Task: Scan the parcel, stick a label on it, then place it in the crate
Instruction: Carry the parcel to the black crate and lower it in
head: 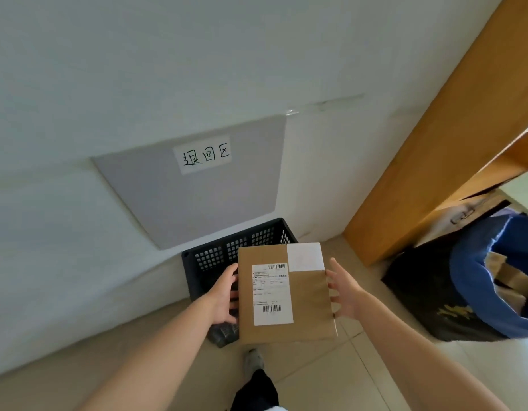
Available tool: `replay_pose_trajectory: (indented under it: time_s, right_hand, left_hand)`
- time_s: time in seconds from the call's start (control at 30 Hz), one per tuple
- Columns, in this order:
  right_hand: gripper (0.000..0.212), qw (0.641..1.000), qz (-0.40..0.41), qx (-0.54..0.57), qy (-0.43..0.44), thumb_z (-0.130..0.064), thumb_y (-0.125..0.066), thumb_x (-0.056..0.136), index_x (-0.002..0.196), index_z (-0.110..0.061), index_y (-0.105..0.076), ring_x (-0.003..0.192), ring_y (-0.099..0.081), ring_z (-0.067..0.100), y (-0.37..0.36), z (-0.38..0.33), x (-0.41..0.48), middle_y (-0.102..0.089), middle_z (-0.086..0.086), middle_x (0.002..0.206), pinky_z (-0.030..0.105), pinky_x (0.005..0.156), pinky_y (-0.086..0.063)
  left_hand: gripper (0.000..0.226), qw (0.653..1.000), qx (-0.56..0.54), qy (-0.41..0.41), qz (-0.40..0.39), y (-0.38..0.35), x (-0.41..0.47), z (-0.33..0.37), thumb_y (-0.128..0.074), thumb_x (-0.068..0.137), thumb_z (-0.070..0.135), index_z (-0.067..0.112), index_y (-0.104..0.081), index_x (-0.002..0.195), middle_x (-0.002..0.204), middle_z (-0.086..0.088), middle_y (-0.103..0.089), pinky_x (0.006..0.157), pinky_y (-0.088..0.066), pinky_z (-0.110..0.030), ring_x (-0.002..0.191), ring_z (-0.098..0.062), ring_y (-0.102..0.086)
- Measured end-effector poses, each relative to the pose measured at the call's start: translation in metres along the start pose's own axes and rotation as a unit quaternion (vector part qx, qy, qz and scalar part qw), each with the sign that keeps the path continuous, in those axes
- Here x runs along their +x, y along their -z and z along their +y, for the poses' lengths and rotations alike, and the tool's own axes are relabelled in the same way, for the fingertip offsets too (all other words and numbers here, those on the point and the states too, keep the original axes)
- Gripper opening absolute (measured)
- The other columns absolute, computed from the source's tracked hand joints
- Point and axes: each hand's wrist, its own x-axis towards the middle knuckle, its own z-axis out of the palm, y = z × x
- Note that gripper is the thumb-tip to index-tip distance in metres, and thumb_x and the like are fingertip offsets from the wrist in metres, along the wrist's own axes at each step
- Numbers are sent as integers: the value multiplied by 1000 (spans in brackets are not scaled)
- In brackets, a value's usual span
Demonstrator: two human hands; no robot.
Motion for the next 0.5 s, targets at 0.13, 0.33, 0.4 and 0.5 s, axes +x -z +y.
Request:
replay_pose_trajectory:
  time_s: [0.13,0.33,0.4,0.5]
  right_hand:
    - [65,999,-2,-32,-9,-83,-38,88,129,-36,-57,108,-59,27,-6,-44,29,-60,-5,126,50,69,-53]
    - [54,998,-5,-55,-37,-81,-40,89,103,-35,-64,103,-60,25,-20,-82,68,-64,-3,115,47,72,-51]
    - [55,997,-18,-68,-32,-80,-41,89,106,-33,-63,105,-61,27,-24,-95,80,-64,-1,117,52,83,-51]
    - [58,995,-19,-87,-43,-81,-46,86,109,-30,-60,106,-60,29,-27,-116,96,-63,2,118,55,91,-47]
  left_hand:
    - [74,1000,-27,9,3,7,28,29,-49,86,81,38,-51,146,134,-12,-63,105,-43,-70,121,-36,-61]
    - [62,998,-52,20,33,10,49,58,-50,85,81,41,-58,132,130,-11,-65,97,-50,-65,118,-34,-62]
    - [61,997,-61,17,31,13,55,63,-53,82,82,43,-57,129,129,-10,-65,89,-52,-61,118,-33,-62]
    - [56,995,-80,20,57,9,59,73,-54,83,79,43,-58,125,129,-9,-65,86,-52,-59,118,-33,-62]
